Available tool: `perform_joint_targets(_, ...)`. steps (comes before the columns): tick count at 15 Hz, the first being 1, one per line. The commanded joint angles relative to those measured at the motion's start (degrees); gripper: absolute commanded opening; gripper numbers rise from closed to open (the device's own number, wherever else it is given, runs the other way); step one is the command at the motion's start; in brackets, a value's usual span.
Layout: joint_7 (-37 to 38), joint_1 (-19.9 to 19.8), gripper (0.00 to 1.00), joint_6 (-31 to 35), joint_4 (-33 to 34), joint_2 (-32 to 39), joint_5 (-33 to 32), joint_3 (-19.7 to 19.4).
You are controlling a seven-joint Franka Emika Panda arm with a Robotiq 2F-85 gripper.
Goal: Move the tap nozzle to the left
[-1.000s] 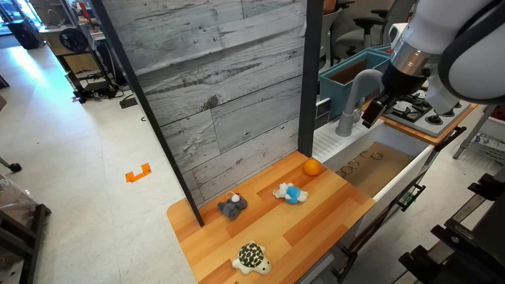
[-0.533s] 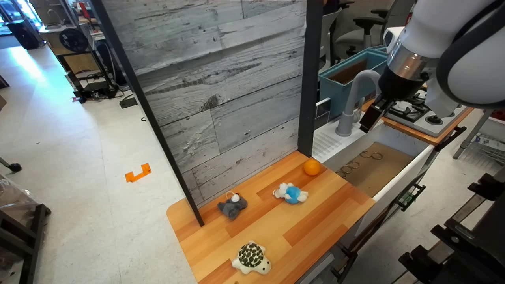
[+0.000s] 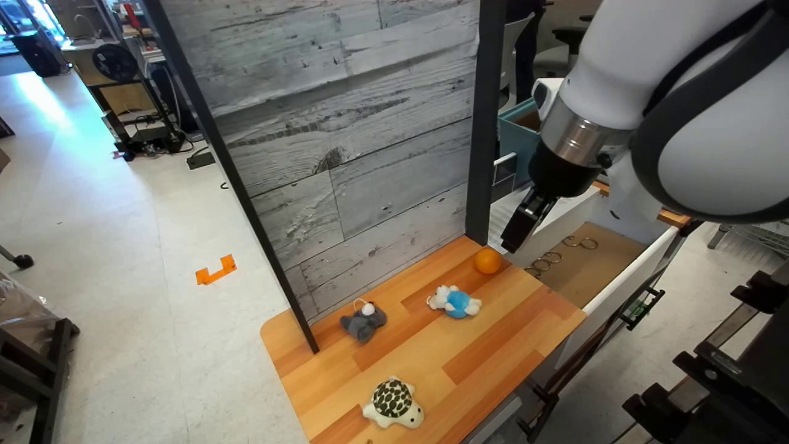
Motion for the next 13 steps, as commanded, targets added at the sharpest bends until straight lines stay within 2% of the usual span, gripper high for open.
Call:
perform_joint_targets(1,-1.4,0.7,1.0,-0.8,1.8,1.4,1.2,0.8)
perform_joint_targets(3,-1.5,0.3,1.0,-7.5,1.1,-0.2,1.2,1.5)
perform_joint_targets(7,-2.2,-1.7,1.0,-26.5,-0.6,-5.3,0.7,3.6)
perform_joint_targets(10,-1.6,-1.9,1.0,-40.4,1.6,-7.4,0.4,4.3)
perform_joint_targets(11,-0.1,-1.8,1.0,-33.6,1.2,-4.8,-0.9,4.0)
perform_joint_targets(13,0.0,-2.0,1.0,-38.3,1.6,-6.5,-1.0,4.4)
